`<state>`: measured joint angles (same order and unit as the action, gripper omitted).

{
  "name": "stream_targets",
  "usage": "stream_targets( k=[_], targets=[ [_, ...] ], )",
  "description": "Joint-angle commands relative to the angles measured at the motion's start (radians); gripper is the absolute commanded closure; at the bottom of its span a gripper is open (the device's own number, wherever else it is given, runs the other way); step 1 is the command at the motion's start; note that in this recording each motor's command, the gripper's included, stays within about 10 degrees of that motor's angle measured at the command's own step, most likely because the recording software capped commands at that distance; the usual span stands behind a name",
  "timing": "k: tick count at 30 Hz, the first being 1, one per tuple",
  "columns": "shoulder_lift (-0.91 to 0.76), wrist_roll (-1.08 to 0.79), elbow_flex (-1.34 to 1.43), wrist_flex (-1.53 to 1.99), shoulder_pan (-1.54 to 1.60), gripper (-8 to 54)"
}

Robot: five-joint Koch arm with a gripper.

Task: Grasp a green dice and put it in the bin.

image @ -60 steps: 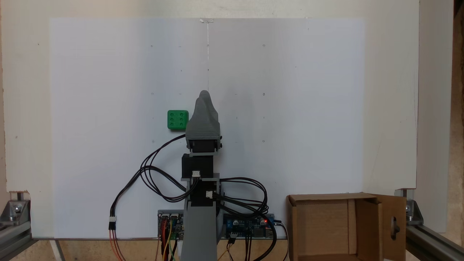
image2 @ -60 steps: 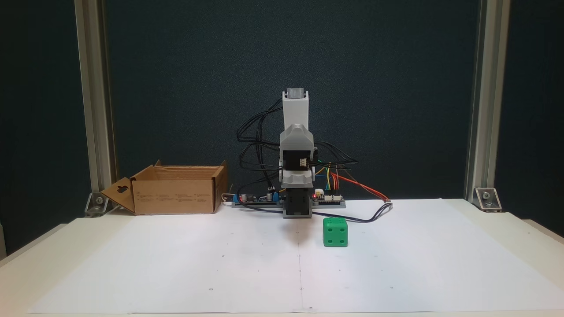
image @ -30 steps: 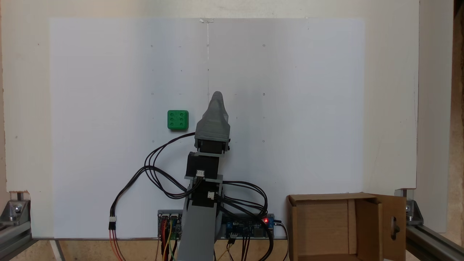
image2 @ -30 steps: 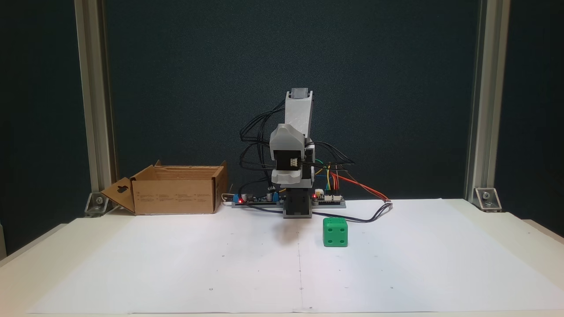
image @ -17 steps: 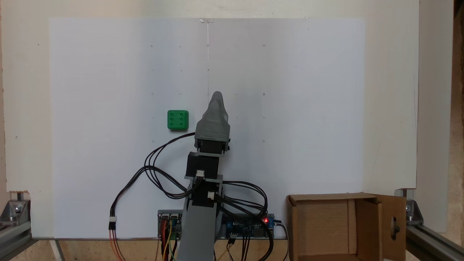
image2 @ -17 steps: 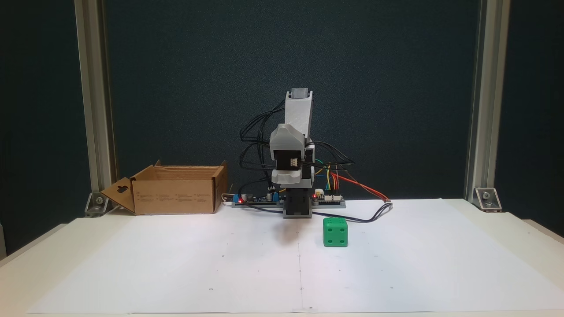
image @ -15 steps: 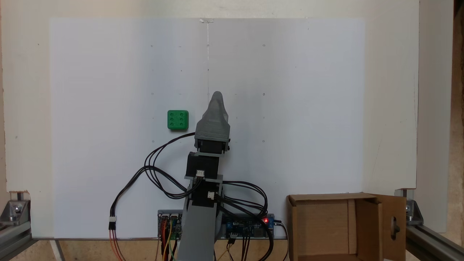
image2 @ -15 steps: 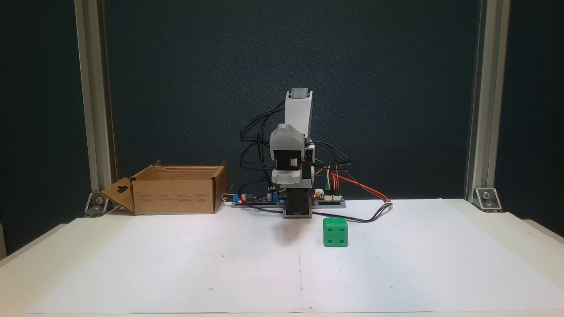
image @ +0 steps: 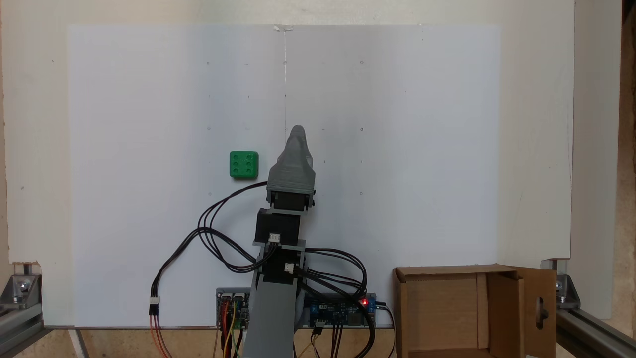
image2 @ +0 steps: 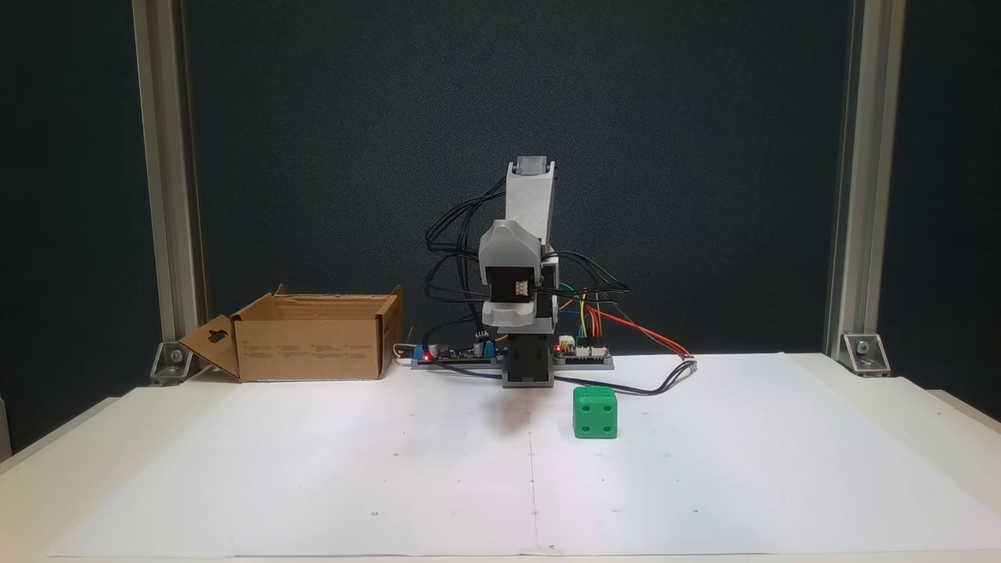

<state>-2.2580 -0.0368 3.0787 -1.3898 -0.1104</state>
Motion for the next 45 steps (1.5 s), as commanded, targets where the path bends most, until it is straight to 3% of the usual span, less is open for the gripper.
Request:
stream_targets(
  k=[1,6,28,45],
  targets=[
    [-0.104,-0.006,0.046,-0.067,0.014,1.8],
    [-0.104,-0.015,-0.009,0.006,0.031,3.3],
    [-0.098,-0.002,-0.657,1.511,0.055,3.1],
    [0.072,0.25,-1.221,2.473,0.279,3.1]
  ],
)
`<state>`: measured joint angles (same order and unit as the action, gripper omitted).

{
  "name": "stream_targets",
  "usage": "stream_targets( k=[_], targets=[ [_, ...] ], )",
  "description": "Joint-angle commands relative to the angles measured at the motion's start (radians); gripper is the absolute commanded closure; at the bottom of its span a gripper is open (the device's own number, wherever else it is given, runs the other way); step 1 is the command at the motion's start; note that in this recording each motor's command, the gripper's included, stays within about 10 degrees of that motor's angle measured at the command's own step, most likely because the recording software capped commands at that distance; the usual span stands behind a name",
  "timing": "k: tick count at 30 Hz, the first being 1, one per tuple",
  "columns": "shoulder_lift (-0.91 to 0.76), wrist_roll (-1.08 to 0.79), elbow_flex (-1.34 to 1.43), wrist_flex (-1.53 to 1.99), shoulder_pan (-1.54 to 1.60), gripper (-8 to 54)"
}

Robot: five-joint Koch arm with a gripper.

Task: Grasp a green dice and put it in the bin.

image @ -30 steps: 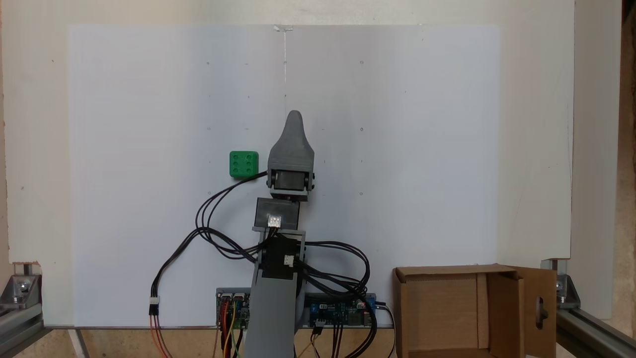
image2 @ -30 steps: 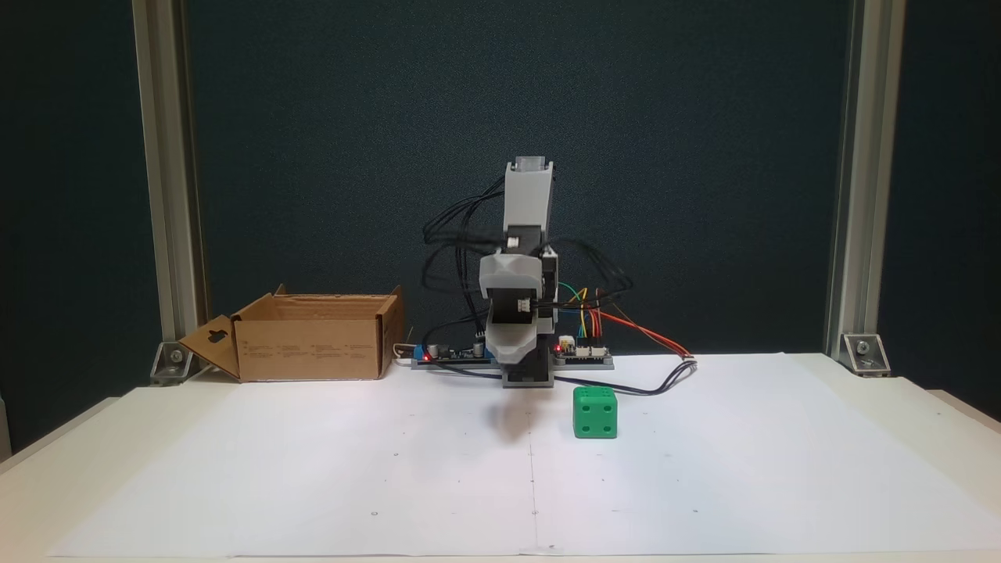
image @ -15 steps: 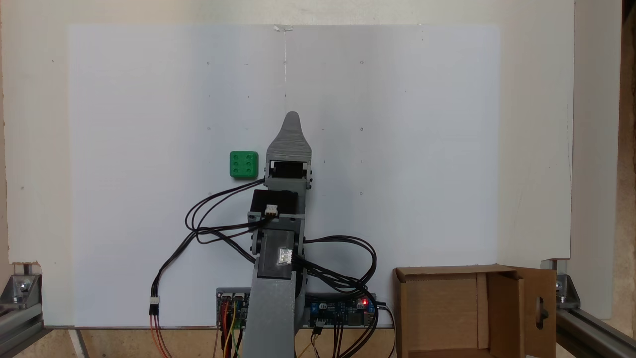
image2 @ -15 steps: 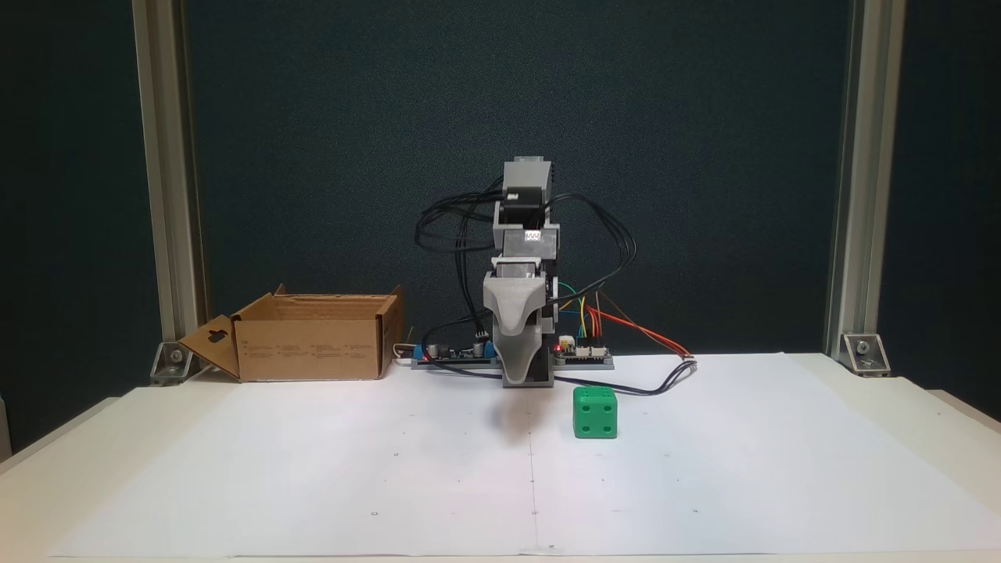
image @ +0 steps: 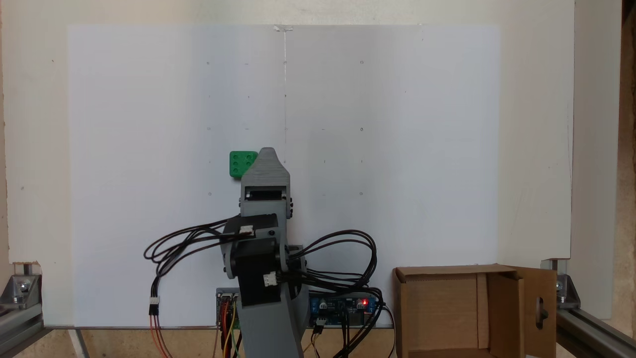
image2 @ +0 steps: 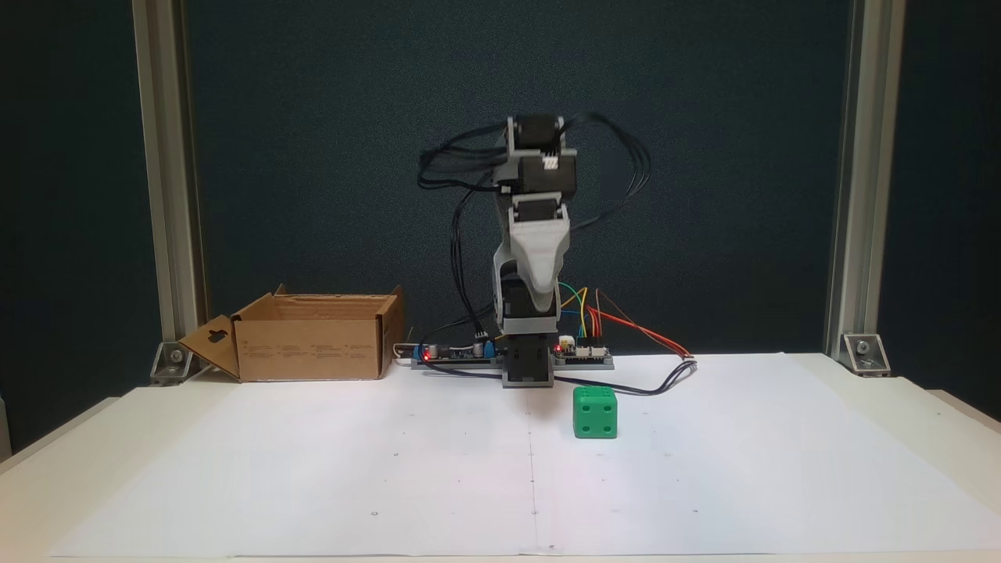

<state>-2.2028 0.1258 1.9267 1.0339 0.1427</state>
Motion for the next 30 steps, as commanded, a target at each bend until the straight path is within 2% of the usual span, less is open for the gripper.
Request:
stream_targets(
  k=[1,12,23,30],
  targets=[
    [0.038,0.107,-0.094,0.061,0.044,3.1],
    [0.133,0.264,-0.225,0.075,0.207,3.1],
    [0.267,0.339,-0.232,0.061,0.298,3.0],
    [0.295,0.388,-0.227,0.057,0.305,2.9]
  ],
)
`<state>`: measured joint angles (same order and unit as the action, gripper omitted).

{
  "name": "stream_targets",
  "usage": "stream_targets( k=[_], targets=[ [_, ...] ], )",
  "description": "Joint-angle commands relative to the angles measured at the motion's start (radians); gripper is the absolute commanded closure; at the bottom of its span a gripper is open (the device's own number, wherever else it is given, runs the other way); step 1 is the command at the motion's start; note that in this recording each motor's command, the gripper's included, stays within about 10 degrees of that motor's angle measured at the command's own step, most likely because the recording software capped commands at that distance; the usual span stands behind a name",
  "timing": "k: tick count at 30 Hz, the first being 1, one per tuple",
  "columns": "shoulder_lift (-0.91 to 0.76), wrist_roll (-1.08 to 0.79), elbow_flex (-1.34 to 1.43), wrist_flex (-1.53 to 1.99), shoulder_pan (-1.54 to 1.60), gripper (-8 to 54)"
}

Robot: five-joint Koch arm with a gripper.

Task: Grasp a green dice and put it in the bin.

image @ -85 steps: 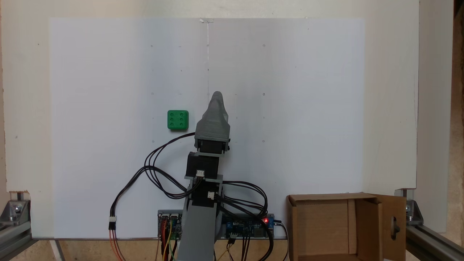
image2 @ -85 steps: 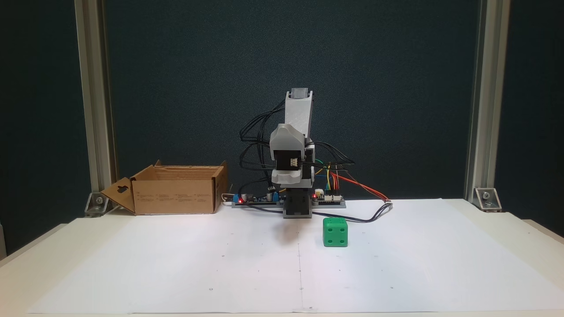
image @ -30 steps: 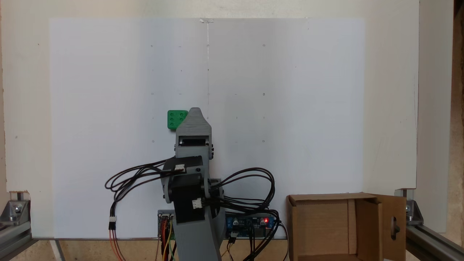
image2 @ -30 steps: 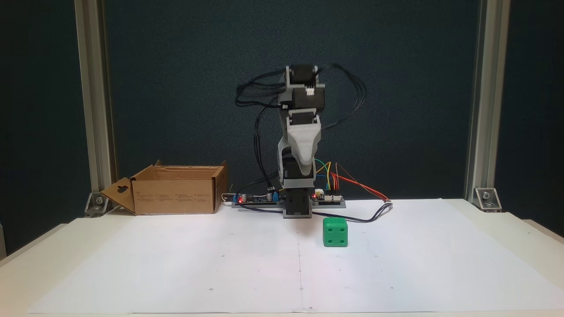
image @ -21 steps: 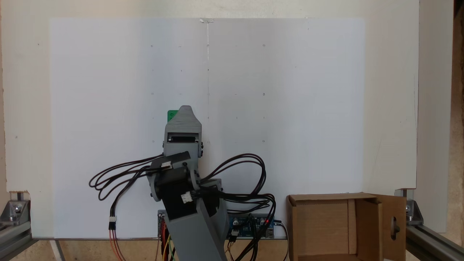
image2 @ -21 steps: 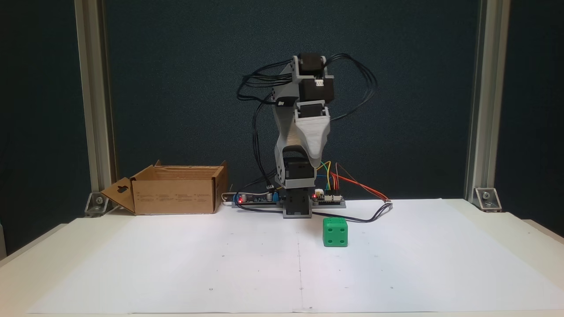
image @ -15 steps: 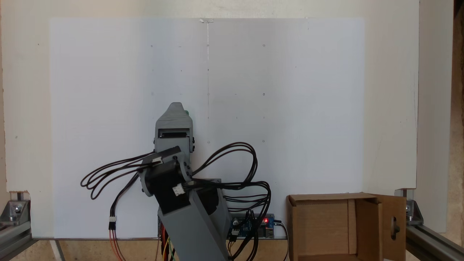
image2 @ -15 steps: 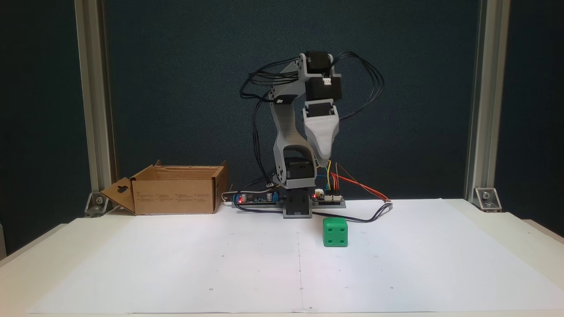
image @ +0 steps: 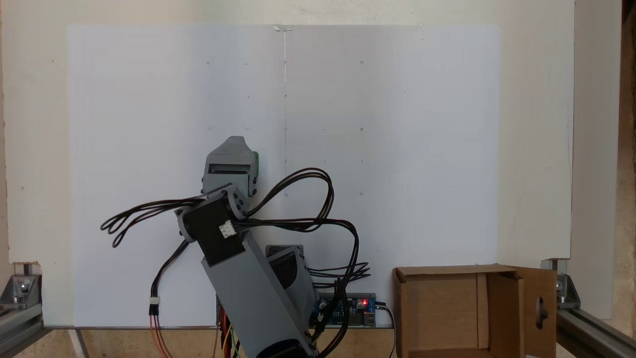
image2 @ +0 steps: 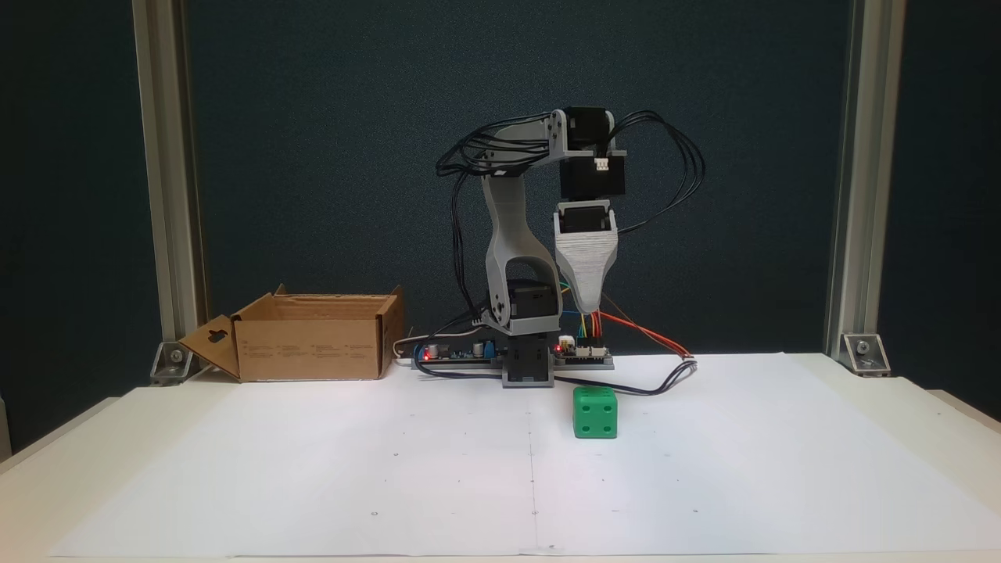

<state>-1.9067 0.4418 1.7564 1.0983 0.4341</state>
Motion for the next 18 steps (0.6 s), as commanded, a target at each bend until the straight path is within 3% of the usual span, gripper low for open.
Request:
stream_targets(
  k=[1,18],
  targets=[
    [-0.002,0.081,-0.057,-0.009,0.014,2.9],
    [0.005,0.086,0.017,-0.048,0.021,2.1]
  ],
)
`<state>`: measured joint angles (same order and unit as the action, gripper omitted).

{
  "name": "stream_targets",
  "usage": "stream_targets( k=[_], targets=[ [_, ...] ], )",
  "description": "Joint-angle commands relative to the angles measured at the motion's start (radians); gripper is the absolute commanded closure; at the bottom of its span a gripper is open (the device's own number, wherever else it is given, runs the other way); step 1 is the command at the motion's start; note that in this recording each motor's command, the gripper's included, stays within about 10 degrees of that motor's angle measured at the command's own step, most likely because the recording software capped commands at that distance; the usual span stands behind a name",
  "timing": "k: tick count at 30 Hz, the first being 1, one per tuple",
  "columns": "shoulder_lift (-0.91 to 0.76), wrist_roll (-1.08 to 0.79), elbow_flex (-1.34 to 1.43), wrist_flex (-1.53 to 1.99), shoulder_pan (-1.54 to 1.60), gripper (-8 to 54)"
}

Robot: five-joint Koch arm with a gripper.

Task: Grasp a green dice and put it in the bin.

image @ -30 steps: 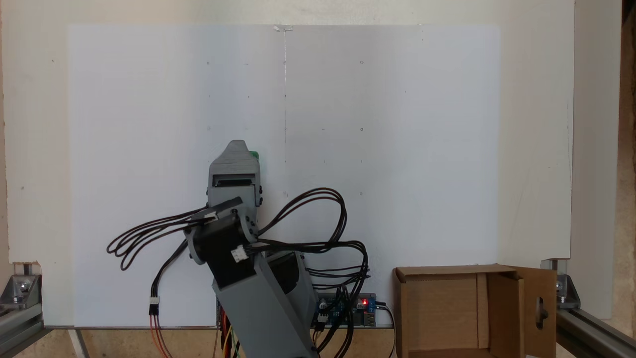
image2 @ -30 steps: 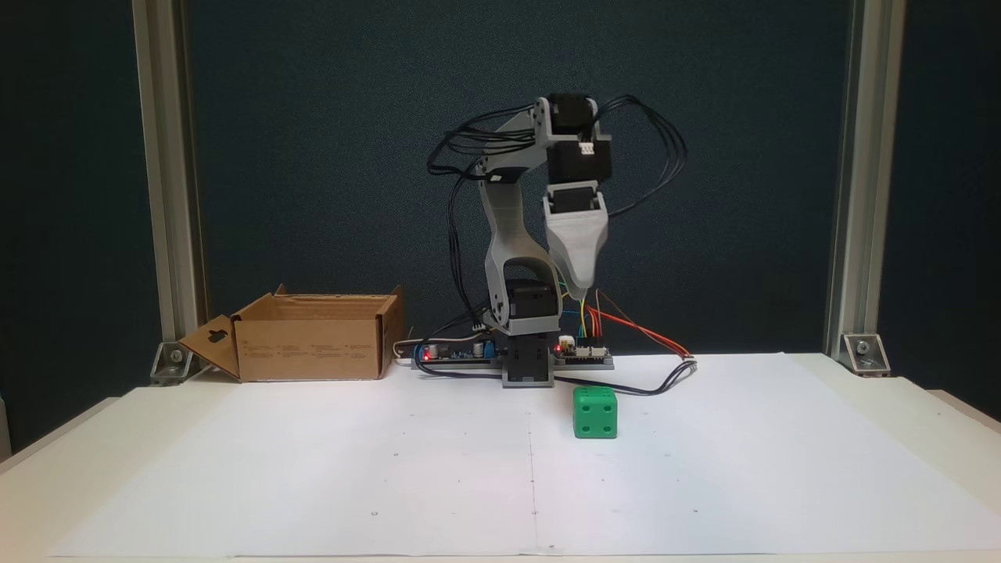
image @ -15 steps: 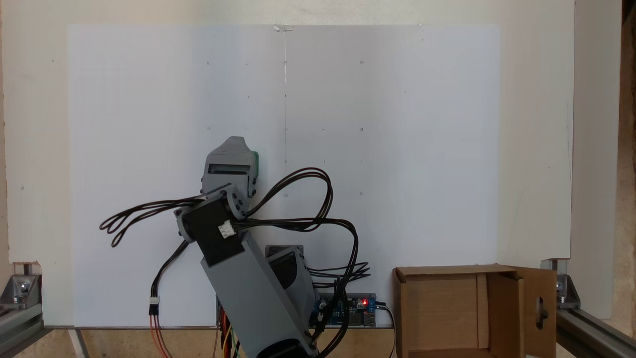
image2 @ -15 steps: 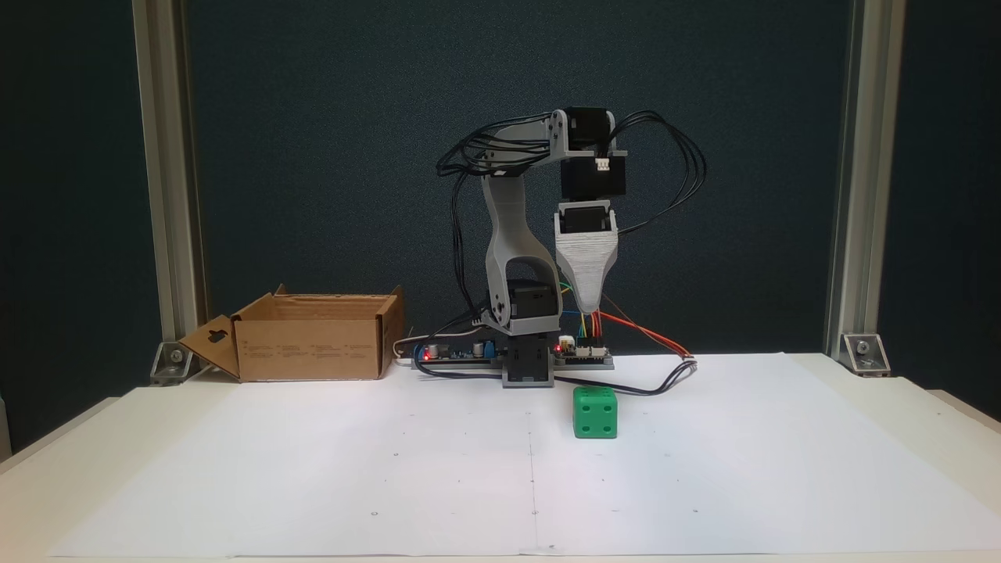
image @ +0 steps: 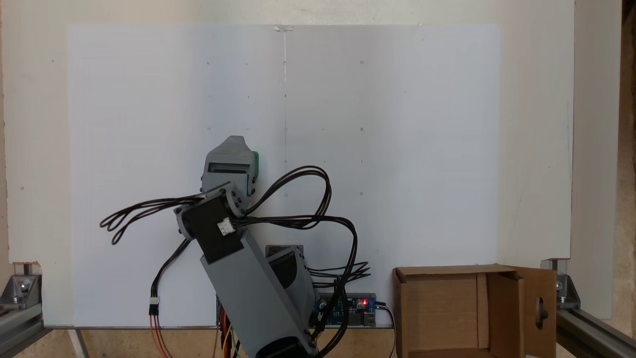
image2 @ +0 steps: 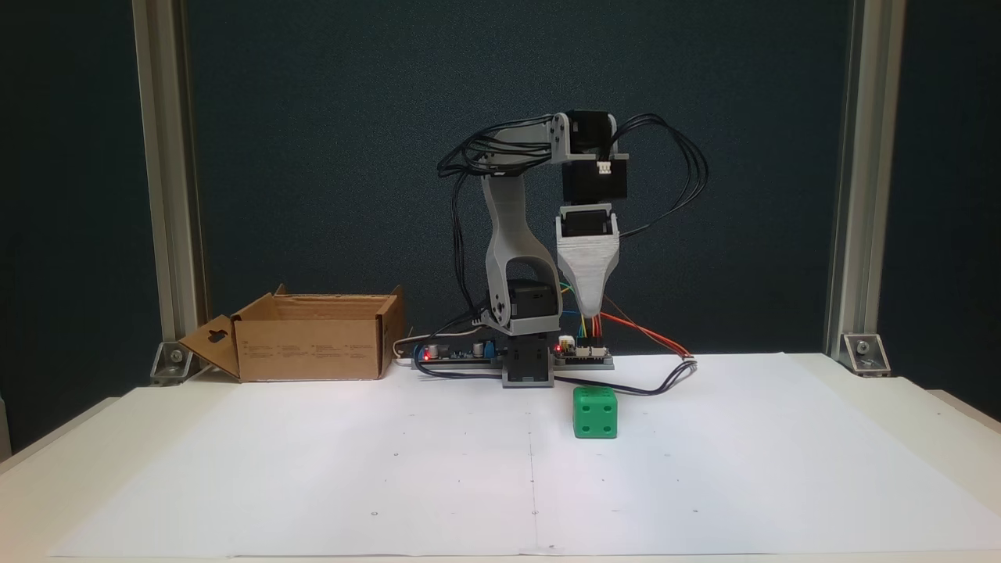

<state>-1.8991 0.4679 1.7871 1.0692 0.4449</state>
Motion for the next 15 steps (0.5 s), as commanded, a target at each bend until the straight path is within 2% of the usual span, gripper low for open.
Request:
stream_targets(
  k=[1,15],
  targets=[
    [-0.002,0.06,-0.006,-0.021,0.011,2.1],
    [0.051,0.066,0.086,-0.109,0.012,2.2]
  ],
)
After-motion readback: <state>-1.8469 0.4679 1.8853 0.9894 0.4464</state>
